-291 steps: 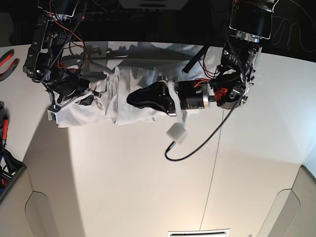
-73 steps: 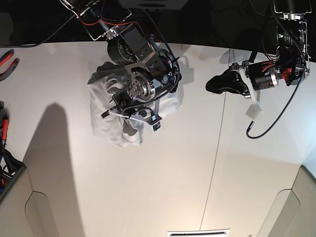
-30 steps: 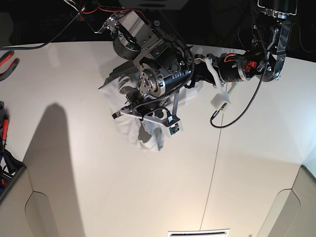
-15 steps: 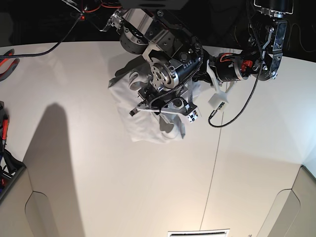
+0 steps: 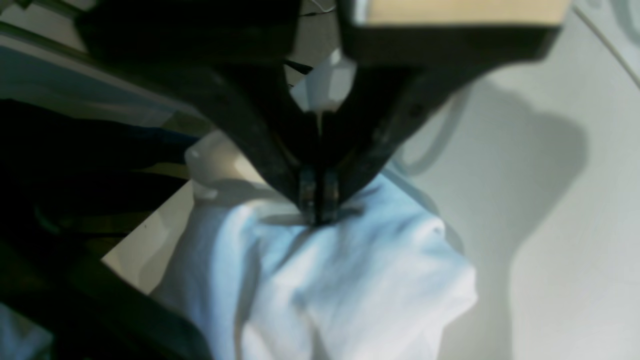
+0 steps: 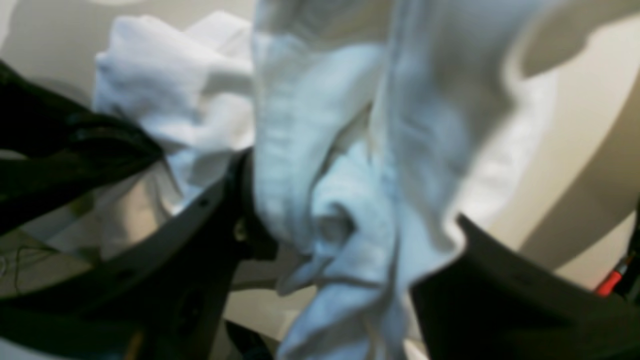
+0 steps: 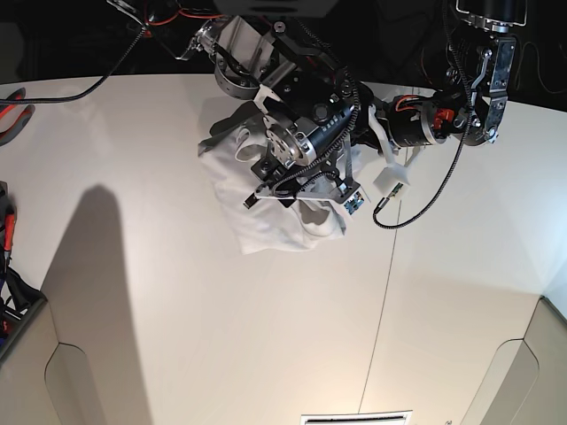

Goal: Layout the t-shirt on the table in an organized manner, then fold the t-shirt properly

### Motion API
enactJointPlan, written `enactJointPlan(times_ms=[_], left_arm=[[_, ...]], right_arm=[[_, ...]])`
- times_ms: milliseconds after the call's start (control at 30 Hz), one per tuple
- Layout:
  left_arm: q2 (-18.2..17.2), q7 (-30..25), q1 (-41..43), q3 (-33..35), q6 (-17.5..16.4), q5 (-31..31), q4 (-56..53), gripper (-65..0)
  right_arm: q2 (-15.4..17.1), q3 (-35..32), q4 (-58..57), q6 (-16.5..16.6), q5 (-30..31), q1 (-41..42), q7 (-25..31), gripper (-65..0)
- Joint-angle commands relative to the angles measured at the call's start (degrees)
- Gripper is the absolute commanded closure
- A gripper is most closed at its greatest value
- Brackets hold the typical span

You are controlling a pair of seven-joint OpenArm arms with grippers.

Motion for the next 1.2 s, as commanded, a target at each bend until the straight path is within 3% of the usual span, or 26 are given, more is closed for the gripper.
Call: enactJointPlan(times_ms=[0, 267, 567, 767, 933, 1167], left_arm=[[-0.22, -1.31, -1.38, -0.17, 0.0, -1.25, 0.66, 0.0], [-0.39, -0.31, -3.32, -3.78, -2.64, -1.44, 0.68, 0.0], [-2.38, 1.46, -3.43, -7.72, -7.39, -8.61, 0.68, 0.0], [-2.43, 1.79, -3.65, -11.28, -8.39, -9.68, 0.68, 0.0], [-2.54, 2.67, -4.26, -15.34, -8.95, -14.1, 0.68, 0.0], [-2.54, 4.55, -4.72, -15.93, -8.95, -15.8, 0.68, 0.0]], right_arm=[[-1.07, -0.28, 1.11, 1.4, 3.15, 0.39, 1.16, -26.1], [-1.07, 0.55, 1.11, 2.25, 5.16, 0.22, 2.21, -26.1], [-1.07, 0.59, 1.11, 2.25, 5.2, 0.24, 2.64, -26.1], [-0.96, 0.59, 1.11, 2.29, 5.77, -0.07, 2.73, -26.0], [-0.74, 0.59, 1.01, 3.58, 8.59, -0.26, 3.61, -26.1], [-0.79, 0.57, 1.01, 5.25, 10.43, -0.2, 4.98, -40.1]])
